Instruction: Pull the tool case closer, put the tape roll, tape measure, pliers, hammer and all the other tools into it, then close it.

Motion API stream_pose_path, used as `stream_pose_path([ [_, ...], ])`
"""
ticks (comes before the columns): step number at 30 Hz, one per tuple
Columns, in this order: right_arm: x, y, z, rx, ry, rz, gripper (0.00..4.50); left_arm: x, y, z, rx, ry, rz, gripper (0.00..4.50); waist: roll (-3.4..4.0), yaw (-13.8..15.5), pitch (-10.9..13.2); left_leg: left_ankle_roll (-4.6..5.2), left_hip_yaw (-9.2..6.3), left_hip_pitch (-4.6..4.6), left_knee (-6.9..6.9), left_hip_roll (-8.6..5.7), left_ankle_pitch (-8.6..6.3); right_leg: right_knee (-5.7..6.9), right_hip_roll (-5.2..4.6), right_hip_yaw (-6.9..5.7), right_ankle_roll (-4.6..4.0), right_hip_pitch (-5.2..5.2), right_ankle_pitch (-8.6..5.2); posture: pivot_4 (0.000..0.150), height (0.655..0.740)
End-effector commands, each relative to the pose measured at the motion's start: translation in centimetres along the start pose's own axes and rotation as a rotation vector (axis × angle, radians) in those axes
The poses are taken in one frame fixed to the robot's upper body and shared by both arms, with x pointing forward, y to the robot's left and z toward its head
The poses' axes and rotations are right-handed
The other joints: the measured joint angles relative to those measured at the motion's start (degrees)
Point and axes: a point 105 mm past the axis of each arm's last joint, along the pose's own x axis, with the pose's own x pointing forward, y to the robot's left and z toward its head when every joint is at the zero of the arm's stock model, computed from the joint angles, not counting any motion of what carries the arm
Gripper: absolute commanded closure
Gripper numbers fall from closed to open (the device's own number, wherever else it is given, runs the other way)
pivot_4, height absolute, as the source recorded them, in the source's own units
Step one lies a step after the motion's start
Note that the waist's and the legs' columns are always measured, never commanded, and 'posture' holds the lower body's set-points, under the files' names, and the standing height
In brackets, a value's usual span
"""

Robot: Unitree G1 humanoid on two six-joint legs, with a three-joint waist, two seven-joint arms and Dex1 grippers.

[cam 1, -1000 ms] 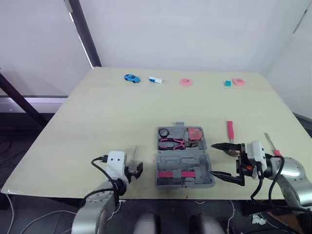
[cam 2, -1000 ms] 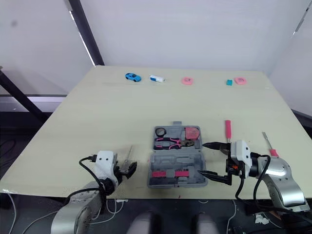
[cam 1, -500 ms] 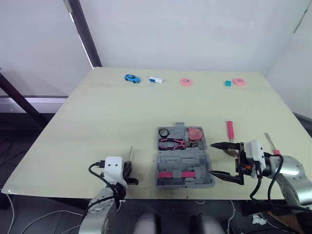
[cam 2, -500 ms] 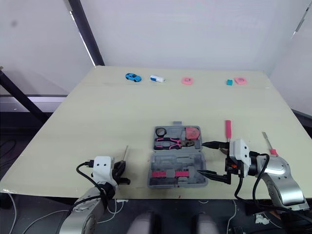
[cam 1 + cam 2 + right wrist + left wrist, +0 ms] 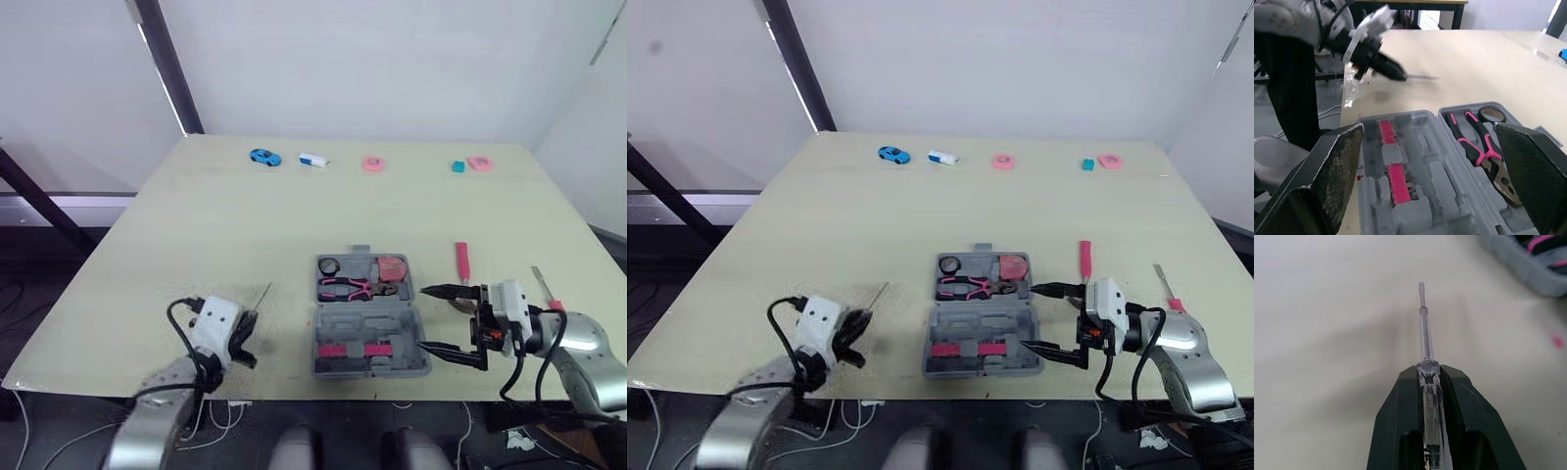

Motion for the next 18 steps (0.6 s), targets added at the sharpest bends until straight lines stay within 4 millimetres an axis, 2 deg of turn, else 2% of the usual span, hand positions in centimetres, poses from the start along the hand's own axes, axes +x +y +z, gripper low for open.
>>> stream_pose_path([
  [1, -0.2, -0.2, 0.9, -0.030, -0.022, -0.007, 0.00, 0.2, 0.4, 3.2, 0.121, -0.058, -0.148, 4.41, -0.03, 0.1, 0.0, 0.00, 0.01, -0.01, -0.01, 0.00, 0.00, 0.00, -0.02, 0.01, 0.00, 0.00, 0.00, 0.150, 0.7395],
  [4, -0.4, -0.2, 0.7, -0.030, -0.016, -0.016, 0.00, 0.8, 0.2, 4.7, 0.201, -0.051, -0.261, 4.41, 0.03, 0.0, 0.1, 0.00, 0.02, -0.03, -0.02, -0.04, 0.00, -0.01, 0.01, -0.02, 0.00, -0.02, 0.00, 0.150, 0.7395],
  [11, -1.0, -0.3, 1.1, -0.021, -0.030, -0.052, 0.00, 1.3, -3.4, 7.1, 0.338, -0.009, -0.652, 4.41, 0.05, -0.1, 0.1, 0.00, 0.19, -0.02, -0.19, -0.11, 0.01, -0.11, 0.10, 0.02, 0.00, -0.02, 0.00, 0.150, 0.7395],
  [14, -1.3, -0.2, 1.1, -0.018, -0.022, -0.056, 0.00, 1.8, -4.2, 8.1, 0.296, 0.011, -0.739, 4.41, 0.06, 0.0, 0.1, 0.00, 0.36, 0.00, -0.24, -0.10, 0.01, -0.08, 0.18, 0.03, 0.00, -0.03, -0.01, 0.150, 0.7395],
  [18, -1.6, -0.1, 1.0, -0.023, -0.007, -0.075, 0.00, 2.5, -5.5, 8.7, 0.323, 0.061, -0.865, 4.41, 0.06, 0.0, 0.1, 0.01, 0.32, 0.01, -0.24, -0.09, 0.02, -0.07, 0.27, 0.04, 0.16, -0.02, -0.11, 0.150, 0.7395],
])
